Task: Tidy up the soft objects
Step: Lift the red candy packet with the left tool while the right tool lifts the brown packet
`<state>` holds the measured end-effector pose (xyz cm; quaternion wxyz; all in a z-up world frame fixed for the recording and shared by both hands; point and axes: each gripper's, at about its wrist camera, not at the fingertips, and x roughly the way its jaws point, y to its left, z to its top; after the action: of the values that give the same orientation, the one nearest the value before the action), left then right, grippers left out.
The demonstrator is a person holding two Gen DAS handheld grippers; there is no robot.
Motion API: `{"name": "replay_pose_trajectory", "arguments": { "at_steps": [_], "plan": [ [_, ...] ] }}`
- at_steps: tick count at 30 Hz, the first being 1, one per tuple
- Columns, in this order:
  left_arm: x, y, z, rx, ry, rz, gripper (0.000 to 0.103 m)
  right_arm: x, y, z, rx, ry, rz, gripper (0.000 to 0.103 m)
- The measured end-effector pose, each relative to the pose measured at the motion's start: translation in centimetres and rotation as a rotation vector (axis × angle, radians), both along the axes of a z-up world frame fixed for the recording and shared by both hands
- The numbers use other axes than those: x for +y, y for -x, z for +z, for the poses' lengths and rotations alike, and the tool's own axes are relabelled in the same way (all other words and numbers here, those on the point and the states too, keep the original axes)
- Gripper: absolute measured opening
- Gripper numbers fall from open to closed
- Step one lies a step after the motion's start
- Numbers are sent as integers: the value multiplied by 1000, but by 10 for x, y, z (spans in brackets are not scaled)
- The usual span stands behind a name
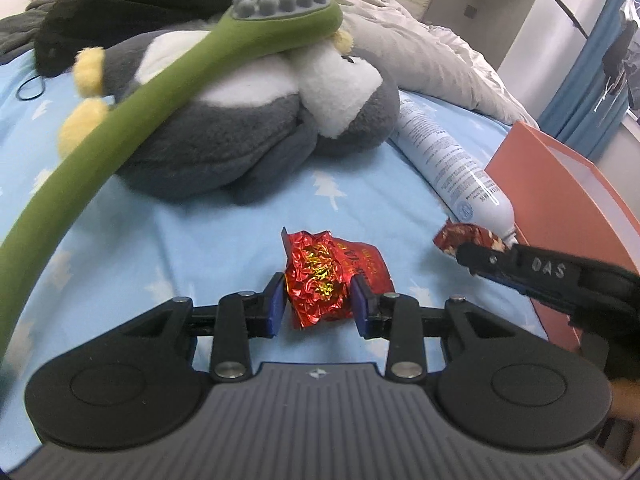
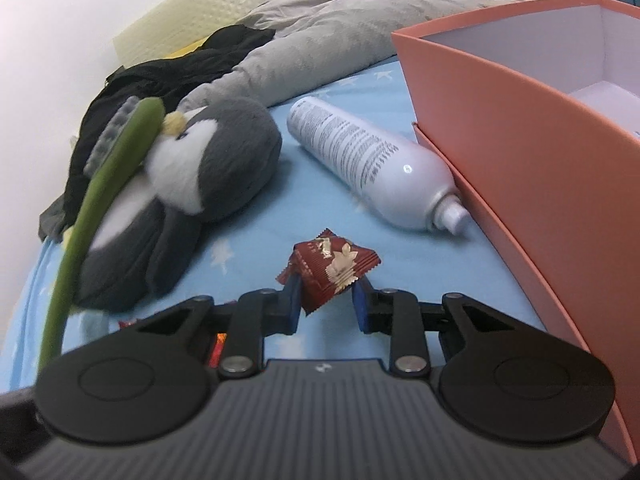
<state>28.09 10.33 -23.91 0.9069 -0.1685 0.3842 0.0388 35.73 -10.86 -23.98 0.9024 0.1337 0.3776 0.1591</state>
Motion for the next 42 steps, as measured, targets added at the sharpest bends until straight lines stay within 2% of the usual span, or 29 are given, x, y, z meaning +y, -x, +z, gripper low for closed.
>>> {"name": "replay_pose_trajectory", "arguments": {
  "at_steps": [8, 20, 24, 27, 32, 35, 37, 42],
  "plan": [
    [-10, 35, 11, 7, -4, 22, 39, -10, 39, 15, -5, 43, 41, 30],
    [-25, 86, 21, 13, -14, 45, 39, -31, 100, 30, 38, 78, 55, 30],
    [-29, 103, 23, 12, 1, 68, 39, -34, 118, 25, 84, 81, 72, 30],
    [-29, 114, 21, 27, 16, 94, 39, -33, 132, 22, 83, 105, 103, 30],
    [-31, 124, 17, 43, 17, 106, 39, -30, 134, 11, 120, 127, 120, 32],
    [-31, 127, 19, 43, 11, 108, 39, -30, 135, 11, 115, 142, 125, 39],
    [-31, 129, 21, 43, 7, 112, 39, -31, 135, 12, 119, 152, 126, 52],
    [-31, 132, 21, 48, -4, 118, 39, -36, 141, 18, 65, 190, 138, 57]
  ]
}}
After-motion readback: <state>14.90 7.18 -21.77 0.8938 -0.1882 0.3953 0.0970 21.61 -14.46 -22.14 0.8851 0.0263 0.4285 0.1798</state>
